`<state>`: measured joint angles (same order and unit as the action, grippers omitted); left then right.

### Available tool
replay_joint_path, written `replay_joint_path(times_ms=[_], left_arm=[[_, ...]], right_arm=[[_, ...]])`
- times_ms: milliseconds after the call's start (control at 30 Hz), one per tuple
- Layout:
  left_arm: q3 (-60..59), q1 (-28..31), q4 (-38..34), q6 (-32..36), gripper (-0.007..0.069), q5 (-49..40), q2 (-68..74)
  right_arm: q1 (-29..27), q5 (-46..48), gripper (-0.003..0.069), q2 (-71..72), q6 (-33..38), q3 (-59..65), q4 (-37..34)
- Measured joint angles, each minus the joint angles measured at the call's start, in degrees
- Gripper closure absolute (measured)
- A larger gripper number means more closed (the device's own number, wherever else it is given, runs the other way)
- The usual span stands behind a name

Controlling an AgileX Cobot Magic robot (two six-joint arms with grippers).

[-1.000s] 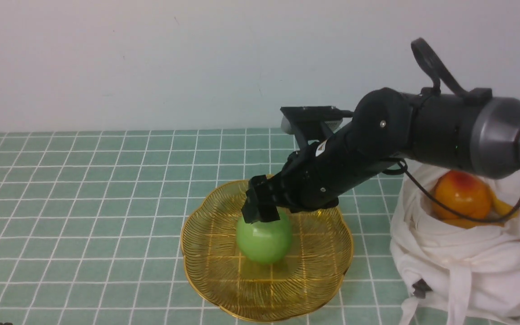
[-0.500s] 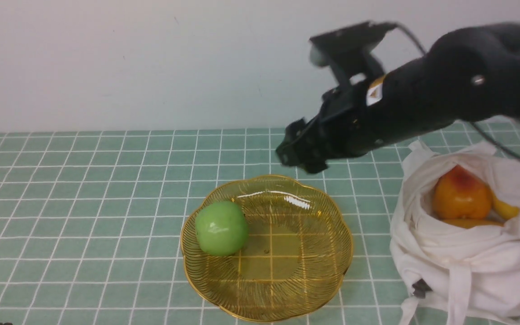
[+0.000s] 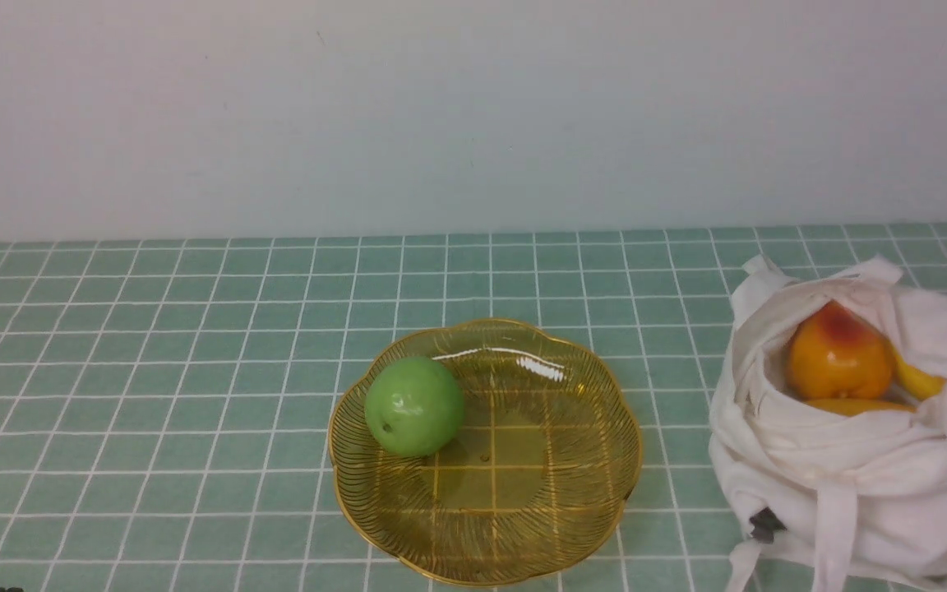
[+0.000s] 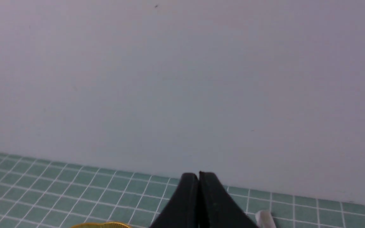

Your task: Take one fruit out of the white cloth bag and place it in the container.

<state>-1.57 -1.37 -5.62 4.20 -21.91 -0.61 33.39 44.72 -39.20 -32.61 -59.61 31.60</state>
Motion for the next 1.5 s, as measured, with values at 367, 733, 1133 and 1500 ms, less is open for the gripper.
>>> replay_joint_path(times_ms=[367,733,1133,1500], left_arm=[[0.0,0.0,0.0,0.0,0.0632,0.0,0.0],[0.0,0.0,0.0,0.0,0.0632,0.0,0.0],[0.0,0.0,0.0,0.0,0.0632,0.0,0.0],[0.0,0.0,0.0,0.0,0.0632,0.0,0.0]], right_arm=[[0.0,-15.44,0.0671,34.47,-13.53,30.54,11.49],[0.0,-27.23,0.0671,37.25,-14.09,43.88,11.61],[0.0,-42.97,0.0672,35.62,5.66,44.46,-6.39],[0.0,-43.58,0.0673,32.68,36.17,44.46,-32.58]])
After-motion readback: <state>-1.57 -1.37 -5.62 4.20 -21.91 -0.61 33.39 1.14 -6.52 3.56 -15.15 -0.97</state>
